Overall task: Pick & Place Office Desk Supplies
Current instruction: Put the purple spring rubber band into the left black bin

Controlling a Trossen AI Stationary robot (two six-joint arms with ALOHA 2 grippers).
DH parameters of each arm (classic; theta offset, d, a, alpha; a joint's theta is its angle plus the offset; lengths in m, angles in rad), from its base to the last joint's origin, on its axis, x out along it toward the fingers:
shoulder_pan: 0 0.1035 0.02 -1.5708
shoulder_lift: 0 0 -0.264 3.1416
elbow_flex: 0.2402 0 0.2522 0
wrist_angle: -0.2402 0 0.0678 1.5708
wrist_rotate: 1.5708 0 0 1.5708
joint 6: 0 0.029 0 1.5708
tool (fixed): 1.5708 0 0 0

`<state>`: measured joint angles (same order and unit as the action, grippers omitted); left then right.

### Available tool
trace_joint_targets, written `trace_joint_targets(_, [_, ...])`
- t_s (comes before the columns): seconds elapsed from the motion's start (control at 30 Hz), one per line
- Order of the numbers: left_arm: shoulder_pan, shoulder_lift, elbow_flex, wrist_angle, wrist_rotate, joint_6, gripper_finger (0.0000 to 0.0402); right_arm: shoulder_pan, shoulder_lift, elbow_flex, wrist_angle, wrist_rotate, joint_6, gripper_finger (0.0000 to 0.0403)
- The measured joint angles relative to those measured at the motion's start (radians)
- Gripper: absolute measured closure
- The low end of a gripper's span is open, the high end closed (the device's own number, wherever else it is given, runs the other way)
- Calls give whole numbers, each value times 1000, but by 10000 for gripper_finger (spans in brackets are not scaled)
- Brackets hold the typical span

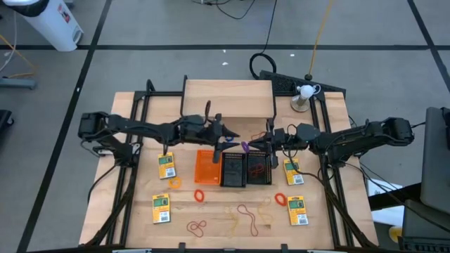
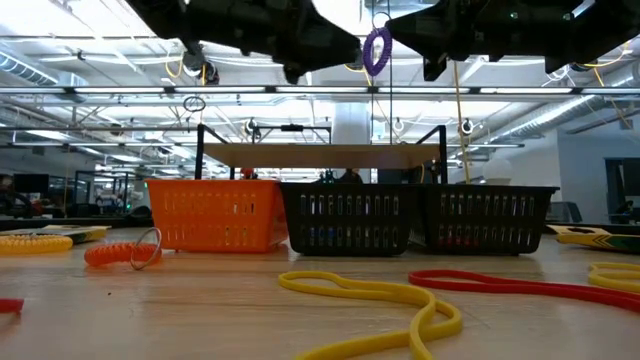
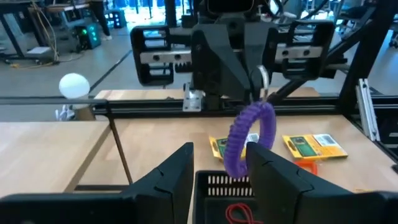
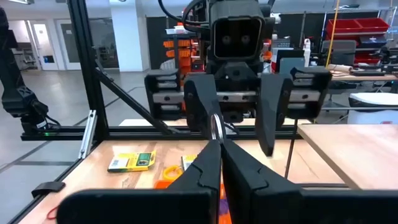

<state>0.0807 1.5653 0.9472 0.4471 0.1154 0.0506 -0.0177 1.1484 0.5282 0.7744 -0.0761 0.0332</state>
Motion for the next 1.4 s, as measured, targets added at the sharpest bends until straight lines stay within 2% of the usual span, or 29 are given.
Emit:
trace_joint_targets(0.3, [0, 93, 69, -13, 46, -4, 252, 0, 0, 0, -1, 0, 0, 403])
trace_joint_targets(0.53, [-3, 93, 72, -11, 43, -3, 257, 0, 0, 0, -1, -3, 0, 403])
trace_joint_targets(0.63, [-3, 90, 72, -6, 42, 4, 288, 0, 0, 0, -1, -3, 0, 403])
trace_joint_targets(0.77, [-3, 90, 72, -11, 42, 37, 373, 0, 0, 0, 0, -3, 4, 401])
trace_joint_targets(0.8, [-5, 90, 72, -10, 42, 45, 384, 0, 0, 0, 0, -3, 8, 400])
trace_joint_targets(0.97, [-12, 90, 72, -9, 24, 53, 394, 0, 0, 0, 0, -4, 10, 388])
trace_joint_targets(1.17, [-12, 90, 72, -17, 15, 54, 397, 0, 0, 0, -23, -7, 29, 346])
trace_joint_targets(1.4, [-12, 90, 72, -24, 15, 54, 400, 0, 0, 0, -23, -5, 7, 248])
